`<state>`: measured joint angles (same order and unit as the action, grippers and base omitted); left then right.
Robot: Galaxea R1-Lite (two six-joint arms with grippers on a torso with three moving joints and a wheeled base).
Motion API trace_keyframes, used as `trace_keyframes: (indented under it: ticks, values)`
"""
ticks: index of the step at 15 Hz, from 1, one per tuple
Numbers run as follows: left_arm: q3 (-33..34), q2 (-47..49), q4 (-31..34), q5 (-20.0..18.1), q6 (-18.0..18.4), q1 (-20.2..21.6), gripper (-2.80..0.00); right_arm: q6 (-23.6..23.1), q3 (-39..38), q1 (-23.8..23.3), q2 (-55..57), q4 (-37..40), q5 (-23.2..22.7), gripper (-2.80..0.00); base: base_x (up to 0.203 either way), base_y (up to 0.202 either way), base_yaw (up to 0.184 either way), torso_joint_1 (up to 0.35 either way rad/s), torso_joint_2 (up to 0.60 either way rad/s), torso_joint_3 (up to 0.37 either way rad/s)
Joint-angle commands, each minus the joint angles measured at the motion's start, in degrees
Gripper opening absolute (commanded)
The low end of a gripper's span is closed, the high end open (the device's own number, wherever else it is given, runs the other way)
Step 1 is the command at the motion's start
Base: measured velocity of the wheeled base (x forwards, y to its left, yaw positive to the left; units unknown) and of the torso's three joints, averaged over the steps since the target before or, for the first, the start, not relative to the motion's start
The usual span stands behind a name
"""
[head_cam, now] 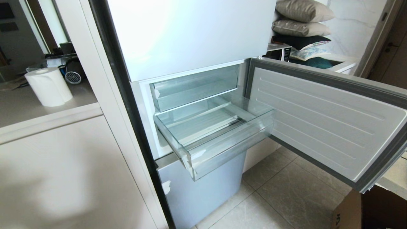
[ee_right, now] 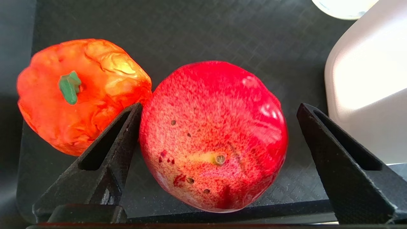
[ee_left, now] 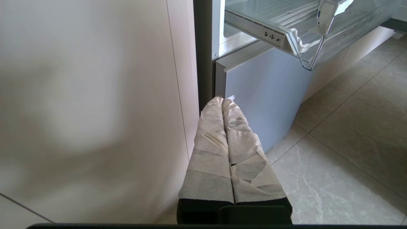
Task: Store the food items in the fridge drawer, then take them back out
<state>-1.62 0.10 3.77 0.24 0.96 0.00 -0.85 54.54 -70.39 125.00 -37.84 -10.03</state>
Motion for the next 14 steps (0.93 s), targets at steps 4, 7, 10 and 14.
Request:
trace_keyframes:
  ticks: [4, 7, 10, 14]
  values:
    - [-0.04, -0.01, 0.01, 0.02, 0.00, 0.00, -2.80, -0.03, 0.04, -0.01, 0.24, -0.22, -0.16, 0.00, 0.000, 0.000, 0.000, 0.000, 0.00, 0.000]
    - [0.03, -0.01, 0.01, 0.02, 0.00, 0.00, -2.80, -0.12, 0.13, 0.08, 0.33, -0.13, -0.16, 0.00, 0.000, 0.000, 0.000, 0.000, 0.00, 0.000]
    - [0.04, 0.06, 0.01, 0.02, 0.00, 0.00, -2.80, -0.03, 0.29, 0.08, 0.51, -0.15, -0.16, -2.80, 0.000, 0.000, 0.000, 0.000, 0.00, 0.000]
    - [0.03, 0.07, 0.01, 0.02, 0.00, 0.00, -2.80, -0.03, 0.39, 0.08, 0.77, -0.04, -0.34, -2.80, 0.000, 0.000, 0.000, 0.000, 0.00, 0.000]
